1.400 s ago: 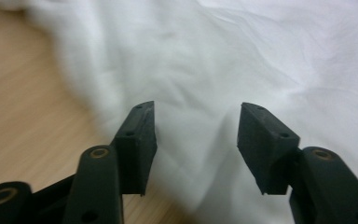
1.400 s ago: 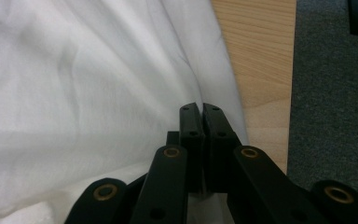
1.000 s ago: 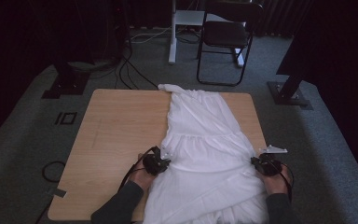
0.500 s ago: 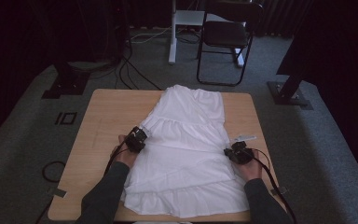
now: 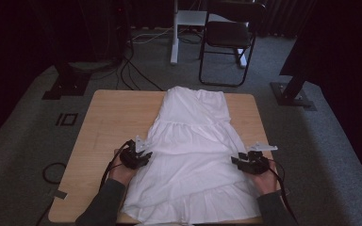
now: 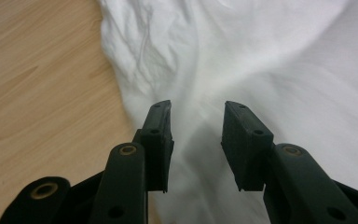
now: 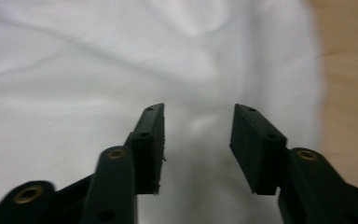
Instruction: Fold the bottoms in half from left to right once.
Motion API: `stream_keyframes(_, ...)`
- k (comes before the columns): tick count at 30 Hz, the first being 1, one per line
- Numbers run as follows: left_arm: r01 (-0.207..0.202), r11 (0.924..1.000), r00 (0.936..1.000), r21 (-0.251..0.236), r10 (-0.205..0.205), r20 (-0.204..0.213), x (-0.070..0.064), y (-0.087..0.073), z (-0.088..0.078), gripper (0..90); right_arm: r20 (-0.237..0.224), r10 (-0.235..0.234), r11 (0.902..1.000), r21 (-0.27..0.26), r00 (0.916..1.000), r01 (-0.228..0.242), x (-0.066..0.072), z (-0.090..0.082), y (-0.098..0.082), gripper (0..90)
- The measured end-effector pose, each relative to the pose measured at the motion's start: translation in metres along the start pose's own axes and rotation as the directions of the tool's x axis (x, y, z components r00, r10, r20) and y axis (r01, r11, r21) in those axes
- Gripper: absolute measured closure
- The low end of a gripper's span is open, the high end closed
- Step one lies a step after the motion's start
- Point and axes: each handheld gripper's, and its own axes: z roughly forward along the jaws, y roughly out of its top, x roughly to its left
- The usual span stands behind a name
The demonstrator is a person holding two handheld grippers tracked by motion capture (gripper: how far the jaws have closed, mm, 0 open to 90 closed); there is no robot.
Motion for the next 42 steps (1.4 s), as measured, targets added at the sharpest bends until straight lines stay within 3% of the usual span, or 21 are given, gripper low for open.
stream_keyframes(2,0.001,1.0,1.0,0.001,-0.001,0.007,-0.004,-0.002,-0.003,60.5,-0.039,0.012,0.9998,0.019,0.9992,-0.011,0.005,0.002,-0.007,49.3)
stream_keyframes(3,0.001,1.0,1.0,0.003,-0.001,0.008,-0.006,-0.004,-0.005,59.7,-0.042,0.012,0.9994,0.032,0.999,-0.011,0.007,0.004,-0.009,53.0)
stream_keyframes(4,-0.004,1.0,0.9999,0.004,0.004,0.013,-0.009,-0.006,-0.007,59.3,-0.038,-0.005,0.9984,0.056,0.9993,0.007,0.008,0.005,-0.011,66.2)
stream_keyframes(6,-0.015,0.9999,0.9996,-0.004,0.015,0.024,-0.018,-0.011,-0.011,57.3,-0.005,-0.038,0.9963,0.077,0.9993,0.038,0.011,0.001,-0.017,82.1)
stream_keyframes(9,-0.023,0.9997,0.9993,-0.006,0.023,0.028,-0.024,-0.018,-0.016,55.2,-0.007,-0.025,0.9993,0.026,0.9997,0.025,0.01,-0.02,-0.026,87.9)
stream_keyframes(13,-0.006,0.9999,0.9986,-0.015,0.007,0.052,-0.033,-0.024,-0.022,53.8,-0.006,0.003,0.9999,-0.011,1.0,-0.003,0.006,-0.052,-0.048,87.8)
stream_keyframes(17,-0.021,0.9996,0.9969,-0.02,0.022,0.075,-0.042,-0.028,-0.029,52.0,-0.005,0.033,0.9994,-0.006,0.9994,-0.033,0.003,-0.066,-0.068,87.7)
stream_keyframes(18,-0.016,0.9996,0.9959,-0.023,0.018,0.088,-0.045,-0.031,-0.031,51.8,-0.028,0.052,0.9985,0.019,0.9983,-0.051,0.003,-0.072,-0.083,87.1)
stream_keyframes(21,0.016,0.9998,0.9918,-0.013,-0.014,0.127,-0.054,-0.043,-0.036,51.1,-0.066,0.04,0.997,0.068,0.997,-0.035,0.004,-0.076,-0.097,81.6)
stream_keyframes(22,0.016,0.9998,0.9918,-0.013,-0.014,0.127,-0.054,-0.043,-0.036,50.7,-0.066,0.04,0.997,0.068,0.997,-0.035,0.004,-0.076,-0.097,81.6)
stream_keyframes(24,0.026,0.9997,0.9903,-0.004,-0.025,0.137,-0.058,-0.048,-0.038,50.5,-0.067,0.033,0.9975,0.064,0.9972,-0.028,0.004,-0.079,-0.099,69.4)
stream_keyframes(25,0.023,0.9997,0.9868,0.0,-0.022,0.16,-0.064,-0.053,-0.041,50.3,-0.072,0.049,0.9988,0.006,0.9963,-0.048,0.0,-0.086,-0.095,61.4)
stream_keyframes(29,-0.006,1.0,0.9861,0.001,0.005,0.166,-0.069,-0.056,-0.046,49.8,-0.043,0.055,0.9968,-0.056,0.9976,-0.057,-0.007,-0.087,-0.08,56.3)
stream_keyframes(31,0.006,0.9999,0.9871,-0.013,-0.004,0.16,-0.063,-0.053,-0.047,49.7,-0.007,0.052,0.9953,-0.081,0.9986,-0.053,-0.012,-0.079,-0.067,55.6)
stream_keyframes(32,0.029,0.9993,0.9907,-0.023,-0.026,0.133,-0.052,-0.047,-0.046,49.7,0.012,0.041,0.9949,-0.093,0.9991,-0.039,-0.019,-0.066,-0.051,56.4)
stream_keyframes(33,0.029,0.9993,0.9907,-0.023,-0.026,0.133,-0.052,-0.047,-0.046,49.7,0.012,0.041,0.9949,-0.093,0.9991,-0.039,-0.019,-0.066,-0.051,56.4)
stream_keyframes(37,0.07,0.9967,0.9953,-0.042,-0.067,0.071,-0.021,-0.031,-0.038,49.0,0.023,0.018,0.9947,-0.102,0.9996,-0.016,-0.031,-0.033,-0.017,56.6)
stream_keyframes(38,0.091,0.9952,0.9945,-0.037,-0.089,0.056,-0.009,-0.025,-0.033,47.4,0.031,0.007,0.9951,-0.098,0.9995,-0.004,-0.037,-0.016,0.001,55.8)
stream_keyframes(39,0.109,0.9935,0.9929,-0.032,-0.107,0.052,0.0,-0.021,-0.028,47.4,0.031,0.007,0.9951,-0.098,0.9995,-0.004,-0.037,-0.016,0.001,55.8)
stream_keyframes(40,0.109,0.9935,0.9929,-0.032,-0.107,0.052,0.0,-0.021,-0.028,47.4,0.031,0.007,0.9951,-0.098,0.9995,-0.004,-0.037,-0.016,0.001,55.8)
stream_keyframes(42,0.161,0.9869,0.9868,-0.014,-0.161,0.019,0.023,-0.012,-0.01,47.1,0.038,-0.006,0.996,-0.089,0.9993,0.009,-0.046,0.007,0.024,53.6)
